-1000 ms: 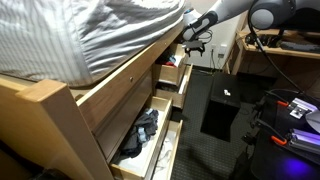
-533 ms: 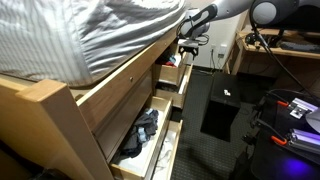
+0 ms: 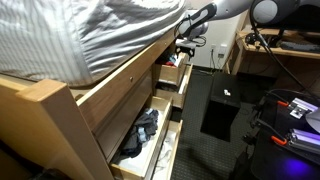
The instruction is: Close the top drawer on the left and open the top drawer on the right
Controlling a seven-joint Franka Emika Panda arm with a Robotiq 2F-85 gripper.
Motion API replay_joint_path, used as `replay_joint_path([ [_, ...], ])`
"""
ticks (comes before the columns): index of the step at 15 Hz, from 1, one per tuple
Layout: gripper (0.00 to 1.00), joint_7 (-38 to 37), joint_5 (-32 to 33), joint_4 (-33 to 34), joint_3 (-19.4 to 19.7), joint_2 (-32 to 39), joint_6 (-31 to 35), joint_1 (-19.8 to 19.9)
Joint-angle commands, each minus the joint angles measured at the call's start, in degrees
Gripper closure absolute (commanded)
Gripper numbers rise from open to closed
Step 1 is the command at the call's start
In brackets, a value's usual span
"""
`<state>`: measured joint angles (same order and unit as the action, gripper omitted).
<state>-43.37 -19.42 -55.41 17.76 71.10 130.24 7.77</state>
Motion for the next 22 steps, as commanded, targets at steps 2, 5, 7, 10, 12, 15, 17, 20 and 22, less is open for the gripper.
replay_joint_path([
  [2,0.00,7.6,-0.5,-2.6,-2.1,0.0,5.7,1.3],
  [5,0.00,3.0,4.3,1.9,-1.8,4.3,2.9,2.6],
  [7,0.00,4.5,1.8,-1.2,-0.8,2.3,4.3,1.0],
  [10,0.00,4.5,1.8,-0.9,-0.8,2.5,4.4,0.8],
  [12,0.00,4.5,1.8,-0.6,-0.8,2.5,4.4,0.7],
  [15,0.00,4.5,1.8,-0.6,-0.8,2.5,4.4,0.8],
  [17,0.00,5.2,1.5,-1.0,-1.1,3.1,5.9,1.2],
  [20,0.00,13.3,0.0,-9.7,-2.7,2.1,13.6,4.7],
  [22,0.00,13.3,-0.7,-13.3,-1.4,1.1,16.6,4.9],
])
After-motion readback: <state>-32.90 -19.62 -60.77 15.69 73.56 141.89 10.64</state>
